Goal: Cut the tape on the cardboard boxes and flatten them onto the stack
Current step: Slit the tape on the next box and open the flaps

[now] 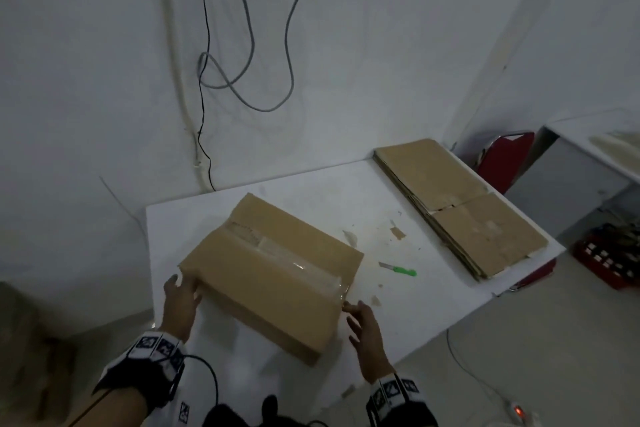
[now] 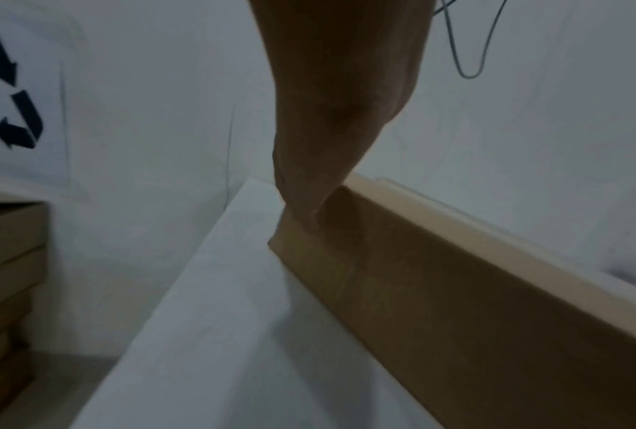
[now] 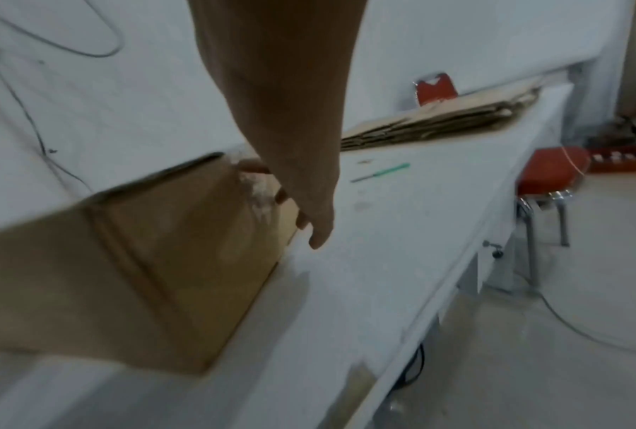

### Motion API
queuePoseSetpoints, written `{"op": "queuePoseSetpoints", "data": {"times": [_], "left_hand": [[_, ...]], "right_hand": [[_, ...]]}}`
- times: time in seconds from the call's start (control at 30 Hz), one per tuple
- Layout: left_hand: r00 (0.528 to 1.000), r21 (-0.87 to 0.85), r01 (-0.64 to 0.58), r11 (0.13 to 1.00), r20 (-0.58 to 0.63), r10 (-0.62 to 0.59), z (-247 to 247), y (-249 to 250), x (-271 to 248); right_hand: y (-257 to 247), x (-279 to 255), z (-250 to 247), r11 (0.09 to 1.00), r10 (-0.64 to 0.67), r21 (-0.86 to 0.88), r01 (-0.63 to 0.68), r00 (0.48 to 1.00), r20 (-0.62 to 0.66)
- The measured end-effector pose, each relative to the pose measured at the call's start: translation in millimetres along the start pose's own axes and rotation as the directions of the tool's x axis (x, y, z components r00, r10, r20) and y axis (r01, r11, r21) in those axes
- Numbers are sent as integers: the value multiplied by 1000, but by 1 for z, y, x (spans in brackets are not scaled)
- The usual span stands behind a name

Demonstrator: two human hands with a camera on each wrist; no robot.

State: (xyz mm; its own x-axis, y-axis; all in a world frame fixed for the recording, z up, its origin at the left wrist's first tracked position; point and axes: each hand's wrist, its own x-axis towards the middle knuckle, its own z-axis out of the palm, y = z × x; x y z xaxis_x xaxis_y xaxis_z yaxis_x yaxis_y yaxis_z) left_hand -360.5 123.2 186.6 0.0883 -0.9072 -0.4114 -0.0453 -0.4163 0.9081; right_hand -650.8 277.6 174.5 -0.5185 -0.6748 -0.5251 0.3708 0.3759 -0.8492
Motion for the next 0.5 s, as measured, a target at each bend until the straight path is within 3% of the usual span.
{"op": "queuePoseSetpoints", "data": {"times": [0.1, 0.17, 0.27, 0.37, 0.5], "left_hand": [[988, 71, -1, 997, -156, 12, 26, 18, -5], [976, 211, -36, 977, -201, 79, 41, 22, -9], [976, 305, 29, 952, -214, 39, 61, 14, -10], [962, 326, 63, 943, -273, 30, 80, 9, -14], [936, 334, 113, 936, -353, 13, 106, 8, -19]], "right_hand": [[-12, 36, -13, 948, -155, -287, 135, 987, -48], [-24, 62, -30, 884, -201, -449, 133, 974, -106], [-41, 105, -57, 768, -213, -637, 73, 966, -146], [-55, 142, -78, 593, -210, -805, 27, 970, -122], [-61, 169, -101, 297, -161, -951, 81, 986, 34]]}}
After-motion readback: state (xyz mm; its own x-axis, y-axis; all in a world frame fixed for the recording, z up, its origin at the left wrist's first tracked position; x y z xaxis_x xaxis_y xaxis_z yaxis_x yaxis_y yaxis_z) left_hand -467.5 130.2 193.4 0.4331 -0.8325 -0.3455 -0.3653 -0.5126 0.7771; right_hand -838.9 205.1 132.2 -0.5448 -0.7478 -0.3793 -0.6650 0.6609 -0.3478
